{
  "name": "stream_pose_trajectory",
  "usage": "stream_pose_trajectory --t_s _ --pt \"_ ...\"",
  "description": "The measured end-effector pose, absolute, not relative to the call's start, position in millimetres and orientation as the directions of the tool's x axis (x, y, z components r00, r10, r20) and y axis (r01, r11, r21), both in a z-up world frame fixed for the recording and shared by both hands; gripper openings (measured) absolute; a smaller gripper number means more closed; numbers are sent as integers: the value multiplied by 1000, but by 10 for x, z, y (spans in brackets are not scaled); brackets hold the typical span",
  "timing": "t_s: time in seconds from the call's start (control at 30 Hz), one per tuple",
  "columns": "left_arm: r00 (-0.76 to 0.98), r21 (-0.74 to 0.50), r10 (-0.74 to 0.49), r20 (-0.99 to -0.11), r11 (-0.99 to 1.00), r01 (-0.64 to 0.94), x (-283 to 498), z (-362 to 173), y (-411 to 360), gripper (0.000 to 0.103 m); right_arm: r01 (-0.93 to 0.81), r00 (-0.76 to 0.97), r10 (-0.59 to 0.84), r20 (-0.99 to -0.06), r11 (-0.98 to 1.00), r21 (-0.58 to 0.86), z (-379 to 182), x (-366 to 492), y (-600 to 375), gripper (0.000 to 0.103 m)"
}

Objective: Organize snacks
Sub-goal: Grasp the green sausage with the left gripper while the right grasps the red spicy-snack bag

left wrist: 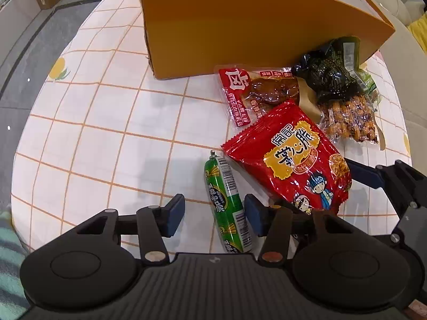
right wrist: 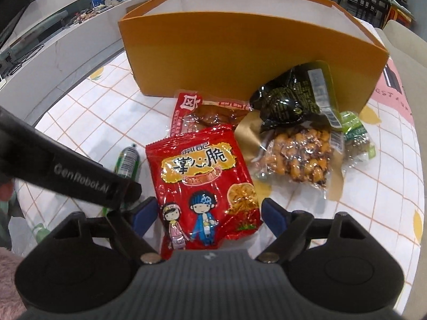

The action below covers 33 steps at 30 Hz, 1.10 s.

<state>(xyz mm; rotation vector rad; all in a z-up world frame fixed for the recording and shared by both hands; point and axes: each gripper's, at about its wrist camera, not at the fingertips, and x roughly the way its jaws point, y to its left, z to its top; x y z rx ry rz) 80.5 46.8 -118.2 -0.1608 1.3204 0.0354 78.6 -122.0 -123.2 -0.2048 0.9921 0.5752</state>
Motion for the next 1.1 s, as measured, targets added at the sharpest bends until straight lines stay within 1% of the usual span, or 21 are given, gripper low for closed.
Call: stream_pose_trajectory --t_s 0.03,0.13,0.2,0.27,0.33,0.5,0.73,0.97,1.1 --pt "252 -99 -68 -965 989 -112 800 -1188 465 55 -545 413 364 -835 833 93 -1242 788 -1212 80" --pt "261 -94 -69 -963 992 -85 786 -1192 426 50 -553 411 369 -834 828 94 -1258 770 -1203 76" --pt "263 -85 -65 -963 994 -67 757 -1181 402 43 -556 405 374 -834 825 100 -1259 756 -1211 75" --pt "267 -67 -53 -962 997 -44 764 -1163 350 32 -550 400 381 -834 827 114 -1259 749 -1232 74" --pt "273 -49 -40 -961 998 -29 751 -1159 326 26 -538 393 387 -834 832 133 -1253 737 -1269 72" --pt "283 -67 -57 -957 997 -28 728 -1157 320 25 -523 399 383 -833 841 136 -1221 701 -1293 69" --pt "320 -90 -75 -945 995 -31 668 -1034 368 25 -493 408 377 -832 857 146 -1121 670 -1394 69" --pt "359 -122 -100 -928 992 -40 623 -868 376 25 -459 436 402 -806 869 185 -886 596 -1549 69" --pt "399 -134 -109 -911 990 -37 600 -688 350 25 -435 459 408 -789 878 201 -725 565 -1624 69"
